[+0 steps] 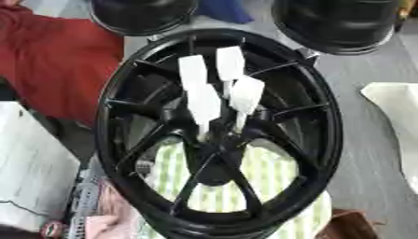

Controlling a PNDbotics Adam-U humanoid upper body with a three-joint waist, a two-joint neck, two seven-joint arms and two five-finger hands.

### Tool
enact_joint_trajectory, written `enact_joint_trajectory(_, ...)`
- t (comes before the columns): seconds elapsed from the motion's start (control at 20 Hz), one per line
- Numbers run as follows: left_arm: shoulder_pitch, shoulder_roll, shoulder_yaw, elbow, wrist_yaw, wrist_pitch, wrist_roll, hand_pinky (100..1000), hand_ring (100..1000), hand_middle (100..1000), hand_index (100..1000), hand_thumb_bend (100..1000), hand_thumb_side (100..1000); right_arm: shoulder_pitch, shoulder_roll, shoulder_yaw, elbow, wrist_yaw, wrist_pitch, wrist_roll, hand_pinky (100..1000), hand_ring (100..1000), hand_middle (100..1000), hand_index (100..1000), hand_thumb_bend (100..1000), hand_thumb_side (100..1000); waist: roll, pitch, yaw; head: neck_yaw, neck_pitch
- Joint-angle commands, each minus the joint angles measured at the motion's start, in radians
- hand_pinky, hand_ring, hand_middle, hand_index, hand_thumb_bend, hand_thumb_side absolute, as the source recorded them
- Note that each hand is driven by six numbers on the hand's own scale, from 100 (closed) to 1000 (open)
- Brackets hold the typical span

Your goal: Pull the pin out of the wheel hub.

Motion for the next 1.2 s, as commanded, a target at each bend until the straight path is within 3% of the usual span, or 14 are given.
enact_joint_trajectory(0.05,-0.006,0.018,0.012,-0.02,-0.007,-0.002,0.002,863,799,682,816,304,515,-0.01,-0.019,-0.01,-0.005,0.004,-0.001,0.002,745,715,603,750,269,487,0.002,-0.013,0.0,0.003,-0.011)
enact_joint_trajectory(0.35,-0.004,0.018,0.012,-0.02,-0.007,-0.002,0.002,863,798,682,816,305,514,-0.014,-0.028,-0.015,-0.007,0.007,-0.003,0.002,746,718,607,753,258,489,0.003,-0.017,-0.002,0.003,-0.011)
enact_joint_trajectory(0.6,0.001,0.021,0.011,-0.022,-0.008,-0.002,0.002,863,798,682,816,305,513,-0.059,-0.107,-0.027,-0.045,0.054,-0.006,0.047,758,745,637,777,210,487,0.001,-0.025,-0.001,0.004,-0.007)
enact_joint_trajectory(0.9,0.007,0.025,0.004,-0.02,-0.011,0.004,-0.003,863,798,682,816,304,515,-0.186,-0.25,-0.001,-0.062,0.192,-0.032,0.299,772,756,664,786,131,496,-0.012,-0.034,0.001,0.004,0.004)
enact_joint_trajectory(1.2,0.006,0.033,-0.002,-0.019,-0.013,0.007,-0.009,863,797,682,816,304,515,-0.309,-0.328,0.062,-0.062,0.29,-0.076,0.534,782,763,685,789,100,463,-0.028,-0.037,0.011,-0.004,0.006)
